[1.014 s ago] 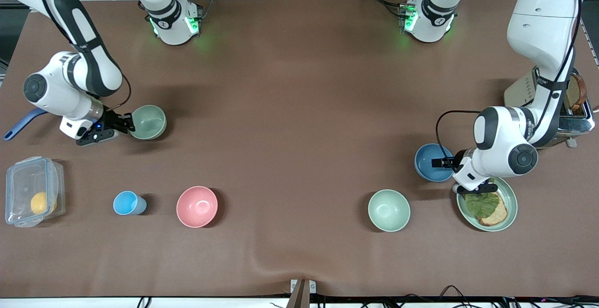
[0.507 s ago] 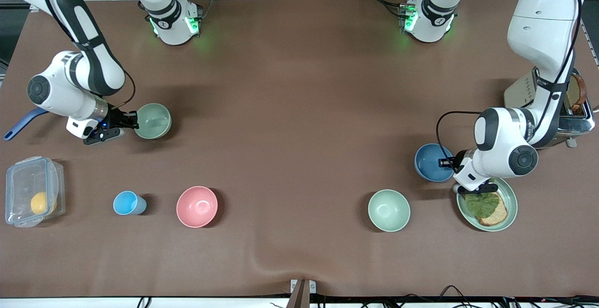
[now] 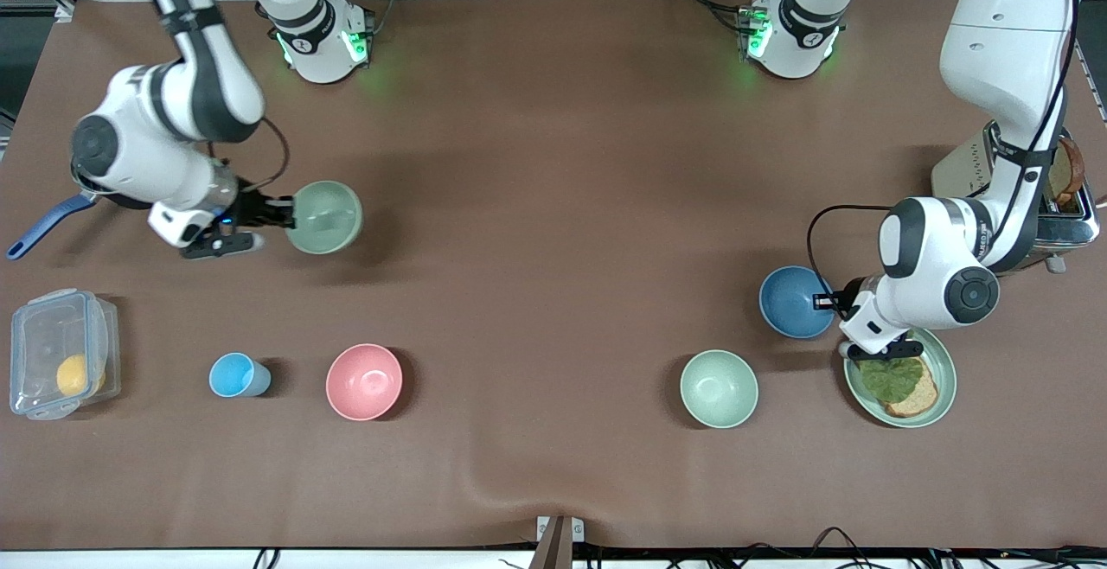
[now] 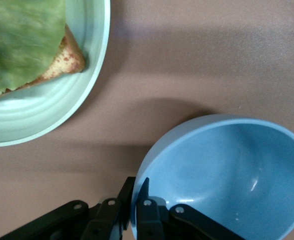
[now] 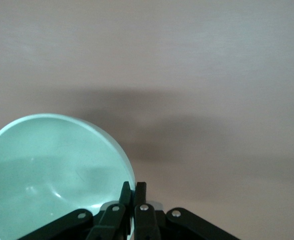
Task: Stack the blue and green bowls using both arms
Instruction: 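Carry the green bowl with the right gripper toward the table middle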
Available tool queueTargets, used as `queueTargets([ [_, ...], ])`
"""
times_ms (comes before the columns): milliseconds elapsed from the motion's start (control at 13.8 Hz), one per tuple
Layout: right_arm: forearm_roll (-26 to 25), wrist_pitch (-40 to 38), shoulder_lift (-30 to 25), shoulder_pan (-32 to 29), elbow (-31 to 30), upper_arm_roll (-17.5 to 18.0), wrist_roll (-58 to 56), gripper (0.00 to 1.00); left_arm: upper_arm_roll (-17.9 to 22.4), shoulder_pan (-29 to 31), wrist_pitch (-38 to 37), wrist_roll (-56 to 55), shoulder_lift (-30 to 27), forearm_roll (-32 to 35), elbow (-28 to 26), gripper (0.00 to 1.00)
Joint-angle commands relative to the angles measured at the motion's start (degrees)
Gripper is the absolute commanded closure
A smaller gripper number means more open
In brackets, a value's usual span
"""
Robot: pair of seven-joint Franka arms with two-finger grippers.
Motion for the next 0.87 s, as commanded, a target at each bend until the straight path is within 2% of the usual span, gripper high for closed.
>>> queueTargets([
  [0,1.1,0.2,-1.2,10.9,1.5,-0.3,17.4,1.00,0.3,0.8,0.0,1.2,-1.4,1.0,0.2,1.00],
  [217,1.2,2.0,0.7,18.2,4.2,-0.3,31.4,1.00,-0.1,2.9,-1.5,1.9,-3.9,0.8,0.3,1.00],
  [507,0.6,7.8,7.0,28.8,7.7,-0.4,48.2,1.00,-0.2,3.3,-1.7,1.7,-5.5,-1.3,0.5,1.00],
  [797,0.1,8.3,13.1,33.4,13.6,-0.5,56.9,1.00,-0.2,3.3,-1.7,1.4,-5.4,-1.4,0.5,1.00],
])
